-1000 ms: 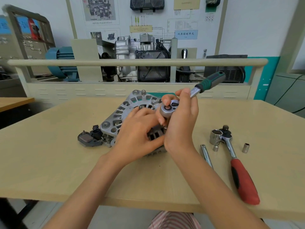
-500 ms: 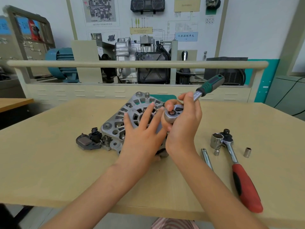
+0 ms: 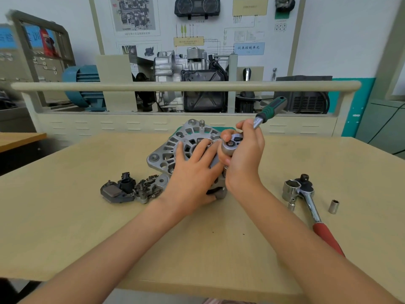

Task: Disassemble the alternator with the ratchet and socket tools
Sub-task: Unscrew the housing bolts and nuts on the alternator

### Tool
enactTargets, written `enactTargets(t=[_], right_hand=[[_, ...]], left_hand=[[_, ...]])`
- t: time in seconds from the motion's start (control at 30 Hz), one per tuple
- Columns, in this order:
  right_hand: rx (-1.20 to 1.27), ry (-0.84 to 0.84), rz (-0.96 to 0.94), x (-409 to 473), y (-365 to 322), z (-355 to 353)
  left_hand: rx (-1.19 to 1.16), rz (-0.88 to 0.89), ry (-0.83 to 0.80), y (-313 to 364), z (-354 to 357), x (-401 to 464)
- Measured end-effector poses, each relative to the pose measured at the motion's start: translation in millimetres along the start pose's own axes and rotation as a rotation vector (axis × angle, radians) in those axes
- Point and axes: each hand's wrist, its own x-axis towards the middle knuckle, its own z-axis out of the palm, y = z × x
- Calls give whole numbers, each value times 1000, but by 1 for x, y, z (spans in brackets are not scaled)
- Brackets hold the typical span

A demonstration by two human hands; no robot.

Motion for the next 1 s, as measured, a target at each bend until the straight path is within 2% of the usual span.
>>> enactTargets(t=[0.1,0.23,0.37,0.63,0.8,0.9,1.0], right_hand=[[0,5,18,13,5,1],[-33,5,31,31,12,2],[-87,2,55,49,17,2],[-54,-24,101,77,24,-5],[-29,-49,129,87,26,-10],[-22,-47,117,90,26,-14],[-40,-24,91,91,28,-15]], left_hand=[[-23,-1,0,-6,11,9],[-49,-28,-95,-10,27,20],[-41,-43,-121,-17,44,31],[-29,-46,-73,-18,61,46],[-28,-55,-118,-15,65,54],[-95,-74,-94,-14,66,57],[-220,-100,4,-12,62,56]])
